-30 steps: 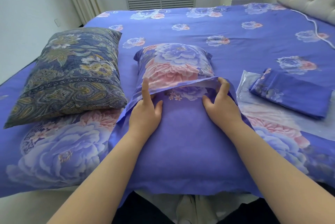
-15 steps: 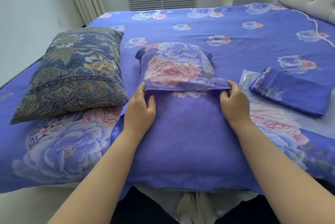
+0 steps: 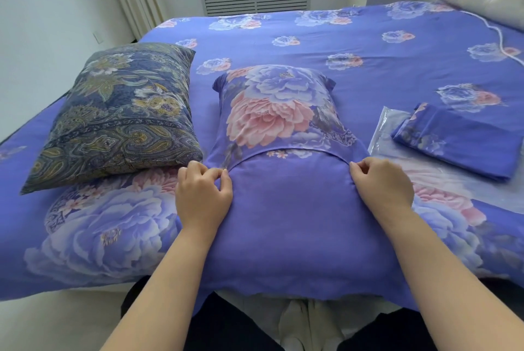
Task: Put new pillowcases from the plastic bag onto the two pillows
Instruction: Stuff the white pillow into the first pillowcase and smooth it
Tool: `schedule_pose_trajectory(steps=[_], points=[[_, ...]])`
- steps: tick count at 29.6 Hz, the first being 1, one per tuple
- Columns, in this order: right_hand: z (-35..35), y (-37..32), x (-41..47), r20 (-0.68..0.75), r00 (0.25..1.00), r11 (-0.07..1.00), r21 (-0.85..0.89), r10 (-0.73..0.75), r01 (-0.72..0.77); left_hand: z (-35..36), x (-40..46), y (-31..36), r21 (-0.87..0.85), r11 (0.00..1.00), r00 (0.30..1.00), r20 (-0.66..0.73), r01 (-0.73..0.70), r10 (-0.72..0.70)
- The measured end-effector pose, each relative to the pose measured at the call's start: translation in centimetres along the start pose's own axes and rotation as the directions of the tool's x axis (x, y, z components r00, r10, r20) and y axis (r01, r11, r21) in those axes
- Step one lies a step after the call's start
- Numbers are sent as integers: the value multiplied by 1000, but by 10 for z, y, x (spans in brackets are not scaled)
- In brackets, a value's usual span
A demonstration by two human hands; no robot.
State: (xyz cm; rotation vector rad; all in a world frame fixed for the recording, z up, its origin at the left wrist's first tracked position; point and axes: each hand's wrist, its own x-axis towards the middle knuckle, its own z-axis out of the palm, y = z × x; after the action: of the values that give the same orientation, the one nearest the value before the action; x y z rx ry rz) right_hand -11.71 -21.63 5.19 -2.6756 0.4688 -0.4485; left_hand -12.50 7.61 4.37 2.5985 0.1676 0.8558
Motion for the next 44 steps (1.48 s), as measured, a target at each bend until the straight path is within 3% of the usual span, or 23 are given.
schedule_pose_trajectory(steps=[3,5,7,9,11,13,15,17,20,22,24,25,27,29,31,33,34,36,39,42,44], points=[[-16,-18,15,-191,970,987,29,-151,159,-7,22,23,-71,982,970,-182,-177,162],[-18,-47,31,-236,944,949,160,-232,273,-2,45,53,-185,957,971,-121,-225,205],[-5,-80,45,-93,939,911,228,-331,344,12,63,83,-242,937,957,87,-251,278],[17,-97,55,164,922,932,151,-351,329,34,71,95,-185,947,898,315,-261,309],[37,-85,64,393,889,972,105,-236,211,53,71,78,-91,986,831,530,-139,166],[51,-56,68,492,861,988,137,-131,71,63,65,42,-55,996,768,640,77,-25],[59,-27,64,530,845,975,216,-79,-44,68,55,7,-30,976,709,692,215,-135],[63,-5,57,583,813,936,281,8,-211,72,42,-16,-32,952,694,692,305,-200],[58,6,54,651,746,878,265,141,-397,66,37,-19,-24,905,629,726,426,-277],[48,5,55,760,637,705,380,130,-598,61,39,-21,-29,891,636,711,452,-300],[37,4,48,851,524,540,429,27,-724,63,40,-23,-96,867,643,711,489,-284],[32,2,44,870,493,520,428,-15,-739,63,42,-25,-145,841,645,712,521,-277],[24,-7,37,858,511,530,451,-39,-718,56,42,-25,-256,781,636,739,569,-221],[6,-27,37,775,631,551,545,-44,-631,47,42,-23,-361,711,634,758,603,-153],[-22,-52,50,603,795,582,671,-67,-460,35,40,-21,-387,632,587,798,671,-135],[-59,-81,76,336,936,726,669,-104,-160,27,42,-16,-334,665,525,845,668,-103],[-81,-97,88,204,967,811,584,-152,5,25,43,-11,-313,678,493,866,665,-85],[-123,-134,99,33,959,922,286,-282,261,27,44,-1,-345,680,499,866,648,-37],[-154,-183,94,-3,893,879,-174,-450,443,26,47,10,-465,607,591,806,645,-11],[-138,-206,67,218,804,714,-374,-553,592,22,50,13,-577,508,684,729,639,-33],[-114,-205,51,455,662,658,-198,-595,727,21,55,14,-700,384,791,588,602,-168]])
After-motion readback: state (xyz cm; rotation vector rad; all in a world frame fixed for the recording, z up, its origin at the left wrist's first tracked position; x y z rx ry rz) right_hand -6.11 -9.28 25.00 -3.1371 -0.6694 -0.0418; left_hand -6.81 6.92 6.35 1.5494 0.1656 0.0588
